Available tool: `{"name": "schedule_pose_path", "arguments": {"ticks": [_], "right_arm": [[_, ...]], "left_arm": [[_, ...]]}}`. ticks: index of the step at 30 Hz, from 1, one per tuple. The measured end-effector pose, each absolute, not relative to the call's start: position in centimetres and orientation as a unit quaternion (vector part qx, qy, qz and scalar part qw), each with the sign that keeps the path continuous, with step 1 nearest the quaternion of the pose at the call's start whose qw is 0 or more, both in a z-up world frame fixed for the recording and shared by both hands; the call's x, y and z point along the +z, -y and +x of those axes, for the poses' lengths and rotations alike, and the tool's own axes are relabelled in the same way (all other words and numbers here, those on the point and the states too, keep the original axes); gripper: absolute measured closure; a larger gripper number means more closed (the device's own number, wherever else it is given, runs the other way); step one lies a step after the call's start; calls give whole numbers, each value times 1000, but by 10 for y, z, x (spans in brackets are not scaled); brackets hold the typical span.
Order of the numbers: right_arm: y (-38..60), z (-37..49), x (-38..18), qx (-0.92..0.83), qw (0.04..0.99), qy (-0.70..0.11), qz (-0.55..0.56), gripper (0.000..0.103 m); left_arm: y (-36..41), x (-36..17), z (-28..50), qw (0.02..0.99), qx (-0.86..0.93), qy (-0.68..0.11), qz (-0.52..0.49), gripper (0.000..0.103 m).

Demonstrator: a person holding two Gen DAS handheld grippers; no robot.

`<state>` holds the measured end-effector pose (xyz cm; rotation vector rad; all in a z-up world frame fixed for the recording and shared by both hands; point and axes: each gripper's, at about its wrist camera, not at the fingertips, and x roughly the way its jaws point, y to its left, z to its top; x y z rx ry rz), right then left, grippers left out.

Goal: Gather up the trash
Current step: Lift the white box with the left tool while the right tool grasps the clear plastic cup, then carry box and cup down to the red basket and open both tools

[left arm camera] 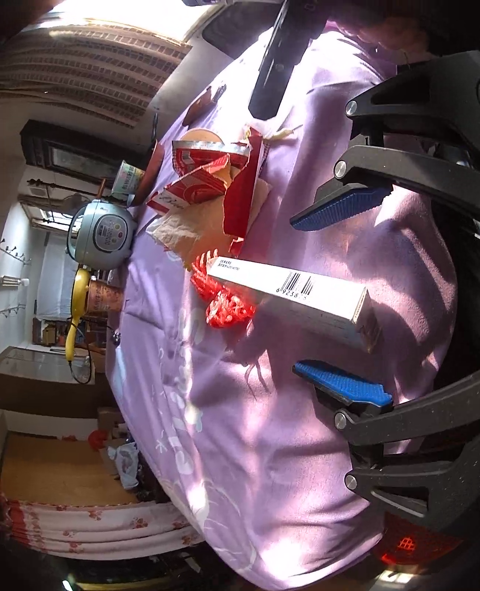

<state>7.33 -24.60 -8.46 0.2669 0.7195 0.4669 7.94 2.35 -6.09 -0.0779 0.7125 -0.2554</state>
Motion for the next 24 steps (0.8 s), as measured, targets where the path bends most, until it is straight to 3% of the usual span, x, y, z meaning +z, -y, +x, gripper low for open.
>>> {"name": "schedule_pose_path", "arguments": {"ticks": [7,13,15,17,24], "right_arm": [[245,70,-82,228,902,-343,127,53],[244,70,-83,230,901,-344,130,53],[243,70,-83,231,901,-344,130,53],[242,69,-84,230,902,-343,129,53],[239,65,-73,239,904,-329,130,53]], "left_arm": [[-15,-60,74,931,-121,-344,-28,23],[-6,-70,77,931,-97,-353,-6,23],[0,-72,78,932,-90,-350,8,29],[4,-73,76,935,-79,-345,27,55],[-23,-40,58,949,-63,-309,5,57]]}}
